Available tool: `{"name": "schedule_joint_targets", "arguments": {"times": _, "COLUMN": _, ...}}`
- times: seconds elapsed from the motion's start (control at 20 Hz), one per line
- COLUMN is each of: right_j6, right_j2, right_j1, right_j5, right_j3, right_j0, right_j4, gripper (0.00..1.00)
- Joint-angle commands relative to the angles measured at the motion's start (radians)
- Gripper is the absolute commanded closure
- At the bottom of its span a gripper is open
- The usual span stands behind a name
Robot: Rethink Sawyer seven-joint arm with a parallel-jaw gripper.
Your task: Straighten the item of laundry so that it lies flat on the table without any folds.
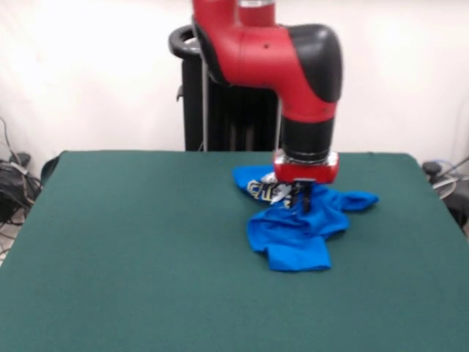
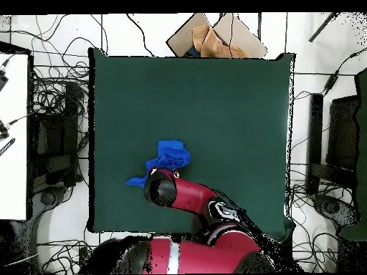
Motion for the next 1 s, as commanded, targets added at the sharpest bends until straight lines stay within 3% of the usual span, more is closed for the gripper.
{"name": "schedule_joint_targets", "arguments": {"times": 0.05, "right_j6": 0.192, "right_j2": -0.033, "right_j1": -0.119, "right_j5": 0.240, "right_j3": -0.023, "right_j0": 0.014, "right_j4": 0.074, "gripper": 1.00}}
{"name": "schedule_joint_targets", "arguments": {"times": 0.5, "right_j6": 0.181, "right_j2": -0.107, "right_j1": -0.247, "right_j5": 0.417, "right_j3": -0.058, "right_j0": 0.015, "right_j4": 0.038, "gripper": 1.00}}
{"name": "schedule_joint_targets", "arguments": {"times": 1.0, "right_j6": 0.068, "right_j2": -0.122, "right_j1": -0.330, "right_j5": 0.559, "right_j3": -0.117, "right_j0": -0.068, "right_j4": -0.038, "gripper": 1.00}}
